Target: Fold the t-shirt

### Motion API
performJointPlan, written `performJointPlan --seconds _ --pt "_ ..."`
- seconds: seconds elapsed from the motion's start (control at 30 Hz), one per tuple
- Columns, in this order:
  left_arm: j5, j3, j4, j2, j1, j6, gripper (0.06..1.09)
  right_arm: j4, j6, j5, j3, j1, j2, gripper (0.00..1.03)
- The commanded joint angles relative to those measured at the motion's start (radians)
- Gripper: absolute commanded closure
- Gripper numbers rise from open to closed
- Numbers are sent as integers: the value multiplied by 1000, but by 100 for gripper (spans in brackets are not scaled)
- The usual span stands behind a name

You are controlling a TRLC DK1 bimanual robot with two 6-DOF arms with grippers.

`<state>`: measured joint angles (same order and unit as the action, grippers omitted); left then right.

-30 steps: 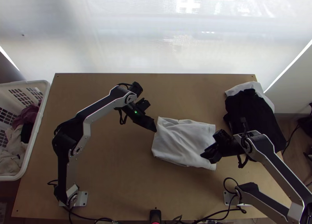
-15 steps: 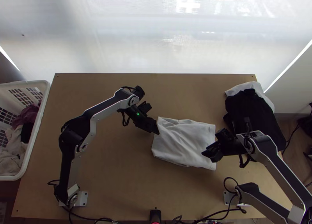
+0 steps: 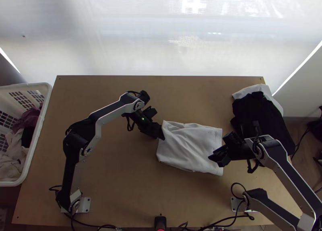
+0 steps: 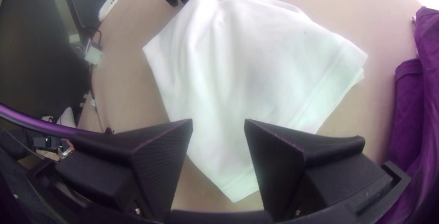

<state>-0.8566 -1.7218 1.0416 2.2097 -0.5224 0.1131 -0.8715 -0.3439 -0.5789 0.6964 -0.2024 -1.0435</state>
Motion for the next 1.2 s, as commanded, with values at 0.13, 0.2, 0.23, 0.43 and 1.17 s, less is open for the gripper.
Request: performJointPlan --seconds 0.13,0.2,0.23,0.43,1.17 --pt "-25 8 1 1 -31 -1 12 0 13 4 -3 -3 7 48" --pt "-38 5 1 2 -53 -3 12 0 13 4 -3 -3 7 48" --pt "-39 2 1 2 -65 -6 12 0 14 5 -3 -3 8 48" --pt "-42 -24 1 8 -97 -23 27 -1 25 16 -6 -66 13 49" --pt "-160 50 -3 4 -202 -95 100 0 114 149 40 -416 -20 48"
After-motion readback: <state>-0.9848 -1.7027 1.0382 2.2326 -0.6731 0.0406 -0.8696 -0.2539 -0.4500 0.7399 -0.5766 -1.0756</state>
